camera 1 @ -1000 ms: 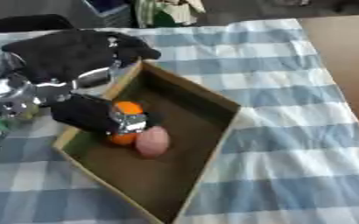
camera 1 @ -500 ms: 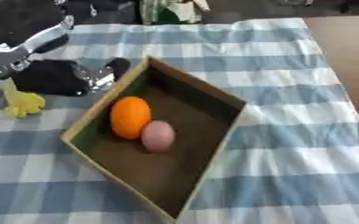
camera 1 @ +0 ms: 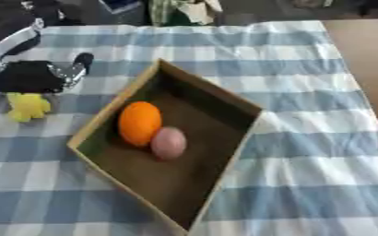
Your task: Pick up objects on the table and place them in the box.
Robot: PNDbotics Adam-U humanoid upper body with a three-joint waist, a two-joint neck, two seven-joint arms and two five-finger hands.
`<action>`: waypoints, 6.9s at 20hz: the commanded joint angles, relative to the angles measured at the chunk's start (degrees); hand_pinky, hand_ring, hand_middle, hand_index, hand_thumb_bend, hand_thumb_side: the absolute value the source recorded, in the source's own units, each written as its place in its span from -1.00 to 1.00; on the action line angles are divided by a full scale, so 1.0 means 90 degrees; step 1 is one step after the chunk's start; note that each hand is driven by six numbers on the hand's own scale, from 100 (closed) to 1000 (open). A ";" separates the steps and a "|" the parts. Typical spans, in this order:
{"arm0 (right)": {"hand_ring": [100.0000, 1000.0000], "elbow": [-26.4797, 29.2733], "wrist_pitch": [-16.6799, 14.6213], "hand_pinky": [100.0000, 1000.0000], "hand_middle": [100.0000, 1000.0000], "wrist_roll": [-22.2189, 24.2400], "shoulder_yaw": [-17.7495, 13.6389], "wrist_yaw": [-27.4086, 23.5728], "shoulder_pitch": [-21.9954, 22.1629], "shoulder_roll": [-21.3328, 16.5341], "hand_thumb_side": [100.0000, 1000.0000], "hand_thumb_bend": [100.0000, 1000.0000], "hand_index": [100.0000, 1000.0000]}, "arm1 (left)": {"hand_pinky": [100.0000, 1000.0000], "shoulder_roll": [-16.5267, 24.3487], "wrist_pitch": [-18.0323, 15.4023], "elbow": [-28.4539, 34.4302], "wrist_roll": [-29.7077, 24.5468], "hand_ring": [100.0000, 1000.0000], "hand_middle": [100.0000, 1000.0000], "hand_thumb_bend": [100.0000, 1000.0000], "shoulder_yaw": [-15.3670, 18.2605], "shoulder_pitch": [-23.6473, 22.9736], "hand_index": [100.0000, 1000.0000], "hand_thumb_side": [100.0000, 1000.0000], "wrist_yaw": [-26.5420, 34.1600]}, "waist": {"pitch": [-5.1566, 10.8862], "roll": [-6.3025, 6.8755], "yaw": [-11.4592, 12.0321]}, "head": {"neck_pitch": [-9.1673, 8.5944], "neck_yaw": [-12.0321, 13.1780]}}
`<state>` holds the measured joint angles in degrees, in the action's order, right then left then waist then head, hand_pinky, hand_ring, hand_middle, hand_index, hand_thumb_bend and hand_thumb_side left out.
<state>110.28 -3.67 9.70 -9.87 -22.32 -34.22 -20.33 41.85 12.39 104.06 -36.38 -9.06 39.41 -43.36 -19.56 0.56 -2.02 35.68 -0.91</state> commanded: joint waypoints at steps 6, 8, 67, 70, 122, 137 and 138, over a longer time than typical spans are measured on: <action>0.20 0.0068 -0.0038 0.58 -0.09 0.0005 -0.0067 0.0010 -0.0057 -0.0148 0.21 -1.00 0.48 | 0.36 0.0372 -0.0022 -0.1015 -0.0317 0.87 0.77 -0.54 0.0300 -0.0085 1.00 0.35 0.0169 | 0.0082 -0.0003 0.0027 | -0.0109 0.0008; 0.20 0.0067 -0.0036 0.58 -0.09 0.0008 -0.0068 0.0014 -0.0056 -0.0149 0.21 -1.00 0.49 | 0.36 0.0438 -0.0061 -0.1219 -0.0379 0.87 0.78 -0.50 0.0324 -0.0120 1.00 0.34 0.0051 | 0.0073 0.0000 0.0032 | -0.0126 0.0006; 0.19 0.0056 0.0107 0.60 -0.12 -0.0105 -0.0112 0.0100 -0.0027 -0.0146 0.23 -1.00 0.47 | 0.02 0.0113 -0.0011 -0.3454 0.0012 0.55 0.36 -1.00 0.0277 0.0266 0.61 -0.66 -0.1643 | -0.0055 0.0023 -0.0046 | -0.0284 0.0098; 0.19 0.0054 0.0110 0.60 -0.12 -0.0112 -0.0114 0.0105 -0.0025 -0.0150 0.23 -1.00 0.47 | -0.13 0.0106 0.0105 -0.3409 0.0245 0.42 0.20 -1.00 0.0285 0.0268 0.46 -0.67 -0.1676 | -0.0058 0.0024 -0.0045 | -0.0275 0.0090; 0.19 0.0131 0.0287 0.60 -0.12 -0.0193 -0.0024 0.0132 -0.0005 -0.0111 0.26 -1.00 0.46 | -0.45 -0.0596 -0.1028 0.1169 -0.0360 0.06 -0.14 -1.00 -0.1909 0.1602 0.04 -0.64 -0.0110 | 0.0102 0.0169 -0.0090 | -0.0066 -0.0225; 0.19 0.0127 0.0328 0.61 -0.13 -0.0176 -0.0031 0.0155 0.0006 -0.0111 0.26 -1.00 0.47 | -0.33 -0.0819 -0.1305 0.0504 -0.1227 0.17 -0.01 -1.00 -0.2575 0.1418 0.24 -0.68 -0.0364 | 0.0062 0.0190 -0.0127 | -0.0110 -0.0153; 0.19 0.0126 0.0329 0.61 -0.13 -0.0178 -0.0031 0.0154 0.0006 -0.0109 0.27 -1.00 0.47 | -0.30 -0.0830 -0.1335 0.0467 -0.1285 0.21 0.03 -1.00 -0.2594 0.1406 0.28 -0.68 -0.0392 | 0.0063 0.0188 -0.0129 | -0.0113 -0.0151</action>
<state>110.28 -0.80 8.18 -9.87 -21.22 -33.71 -20.40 34.02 0.64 108.24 -47.24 -32.67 51.41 -46.37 -20.13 2.41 -3.12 35.03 -2.44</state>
